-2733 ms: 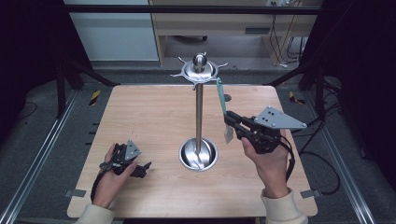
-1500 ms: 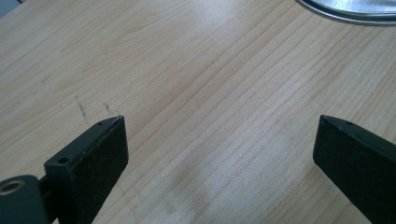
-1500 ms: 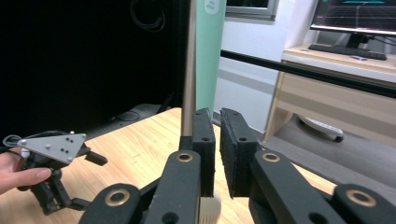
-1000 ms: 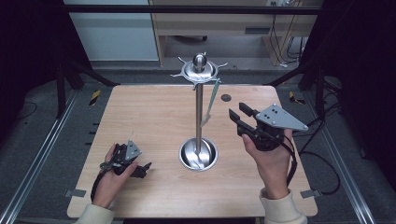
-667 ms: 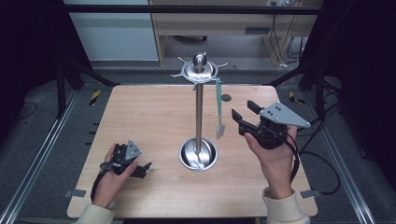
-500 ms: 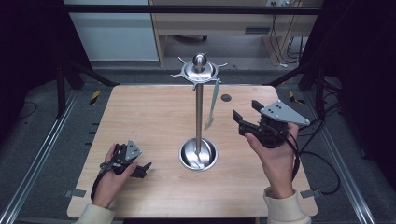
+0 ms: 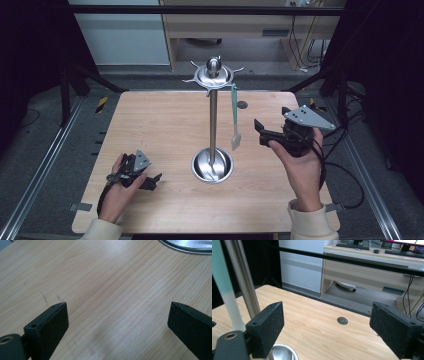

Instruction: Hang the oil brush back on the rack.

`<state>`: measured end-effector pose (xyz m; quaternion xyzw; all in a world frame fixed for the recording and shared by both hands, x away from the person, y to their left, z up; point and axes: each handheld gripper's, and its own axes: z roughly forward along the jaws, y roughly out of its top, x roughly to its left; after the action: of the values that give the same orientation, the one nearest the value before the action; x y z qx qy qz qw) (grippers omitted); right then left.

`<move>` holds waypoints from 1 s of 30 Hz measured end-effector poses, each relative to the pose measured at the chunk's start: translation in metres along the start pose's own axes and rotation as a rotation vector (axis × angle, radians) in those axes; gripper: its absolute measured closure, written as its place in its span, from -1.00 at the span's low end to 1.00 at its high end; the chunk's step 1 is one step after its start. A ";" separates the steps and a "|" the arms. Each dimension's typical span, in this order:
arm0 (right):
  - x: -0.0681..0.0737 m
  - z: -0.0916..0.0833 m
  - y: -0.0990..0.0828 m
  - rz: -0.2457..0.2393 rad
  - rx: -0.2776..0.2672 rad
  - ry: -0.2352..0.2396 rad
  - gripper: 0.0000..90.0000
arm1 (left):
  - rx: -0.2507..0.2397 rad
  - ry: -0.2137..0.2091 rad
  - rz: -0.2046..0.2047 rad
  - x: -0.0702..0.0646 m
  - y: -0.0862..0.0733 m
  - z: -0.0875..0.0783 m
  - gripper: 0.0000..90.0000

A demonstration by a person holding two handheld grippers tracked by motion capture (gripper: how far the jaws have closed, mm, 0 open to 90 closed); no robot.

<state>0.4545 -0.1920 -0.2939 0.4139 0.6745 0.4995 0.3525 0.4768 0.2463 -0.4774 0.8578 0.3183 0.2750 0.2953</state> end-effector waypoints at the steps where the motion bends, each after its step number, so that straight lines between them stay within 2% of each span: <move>1: -0.002 0.000 -0.001 -0.003 0.002 0.000 -0.76 | 0.000 -0.001 0.000 0.000 0.000 0.000 -0.93; 14: -0.029 0.000 -0.013 0.046 0.047 -0.017 -0.83 | 0.005 0.000 -0.013 0.000 0.000 -0.001 -0.93; 17: -0.036 0.001 -0.018 0.056 0.060 -0.027 -0.83 | -0.004 0.006 -0.003 0.001 0.000 -0.001 -0.93; 30: -0.060 0.015 -0.047 0.089 0.123 -0.065 -0.80 | -0.016 0.018 -0.016 0.002 0.000 -0.002 -0.93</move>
<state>0.4824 -0.2483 -0.3392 0.4806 0.6729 0.4585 0.3255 0.4768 0.2484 -0.4751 0.8505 0.3255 0.2827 0.3014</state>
